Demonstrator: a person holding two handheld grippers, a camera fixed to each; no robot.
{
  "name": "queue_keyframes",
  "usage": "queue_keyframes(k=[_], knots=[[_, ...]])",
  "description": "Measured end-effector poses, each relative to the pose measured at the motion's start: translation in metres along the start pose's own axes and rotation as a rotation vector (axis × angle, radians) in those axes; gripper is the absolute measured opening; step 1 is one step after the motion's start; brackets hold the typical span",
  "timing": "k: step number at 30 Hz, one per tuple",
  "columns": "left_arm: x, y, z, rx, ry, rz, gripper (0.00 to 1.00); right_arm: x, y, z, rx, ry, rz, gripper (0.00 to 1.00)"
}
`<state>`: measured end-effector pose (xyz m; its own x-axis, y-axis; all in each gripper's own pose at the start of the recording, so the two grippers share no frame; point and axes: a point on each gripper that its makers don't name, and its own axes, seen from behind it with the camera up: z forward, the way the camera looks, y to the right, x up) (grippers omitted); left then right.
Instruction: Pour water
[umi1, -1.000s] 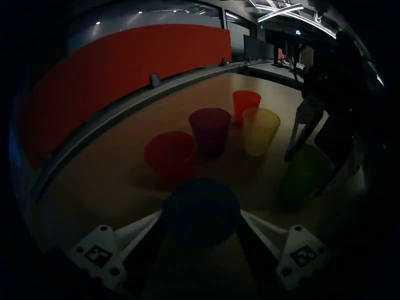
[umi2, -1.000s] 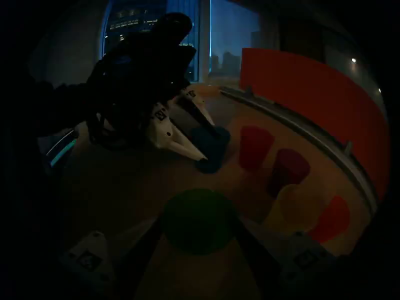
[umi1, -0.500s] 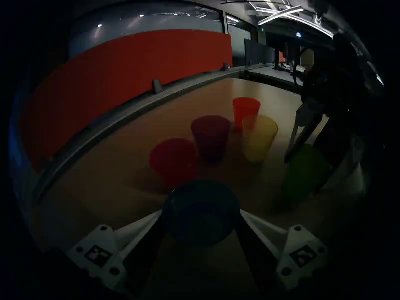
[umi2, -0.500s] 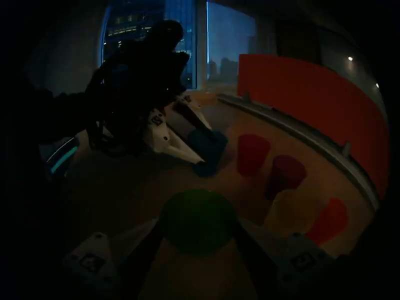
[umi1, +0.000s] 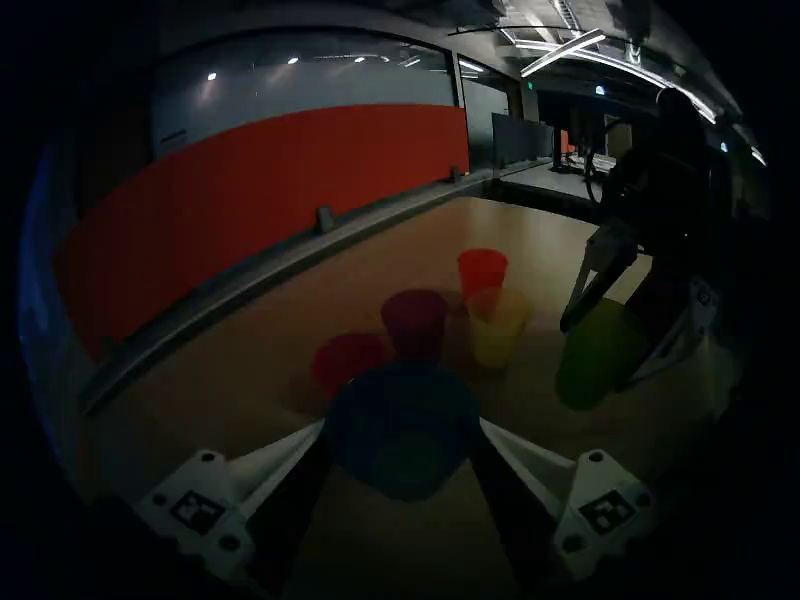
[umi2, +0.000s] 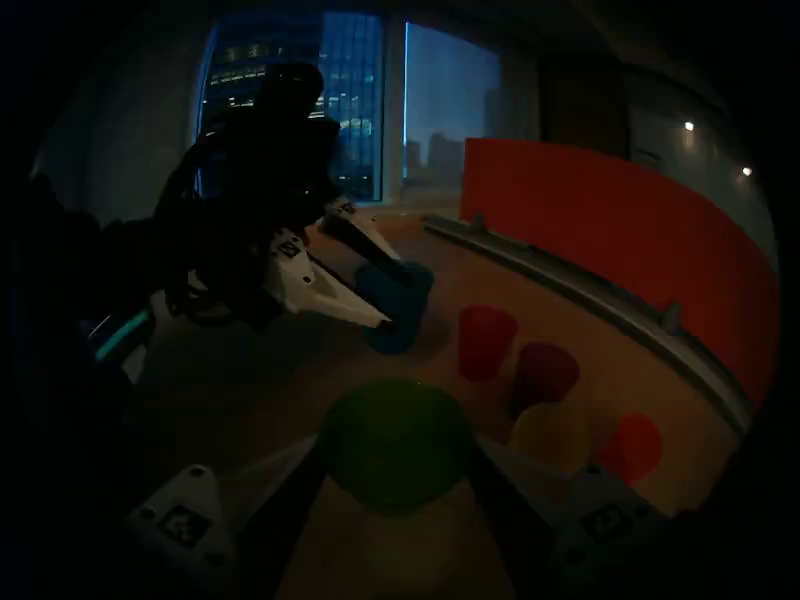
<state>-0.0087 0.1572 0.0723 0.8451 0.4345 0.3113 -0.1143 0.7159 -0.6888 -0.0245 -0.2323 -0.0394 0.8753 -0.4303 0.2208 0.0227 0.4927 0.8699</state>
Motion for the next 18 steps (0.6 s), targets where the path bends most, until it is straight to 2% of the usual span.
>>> queue_keyframes(k=[8, 18], knots=[[0.025, 0.008, -0.025, 0.031, 0.079, -0.008, 0.87, 0.015, -0.004, -0.02, -0.043, 0.052, -0.009, 1.0], [0.051, 0.016, -0.051, 0.043, 0.17, -0.032, 0.87, 0.036, -0.007, -0.043, -0.083, 0.144, 0.002, 1.0]])
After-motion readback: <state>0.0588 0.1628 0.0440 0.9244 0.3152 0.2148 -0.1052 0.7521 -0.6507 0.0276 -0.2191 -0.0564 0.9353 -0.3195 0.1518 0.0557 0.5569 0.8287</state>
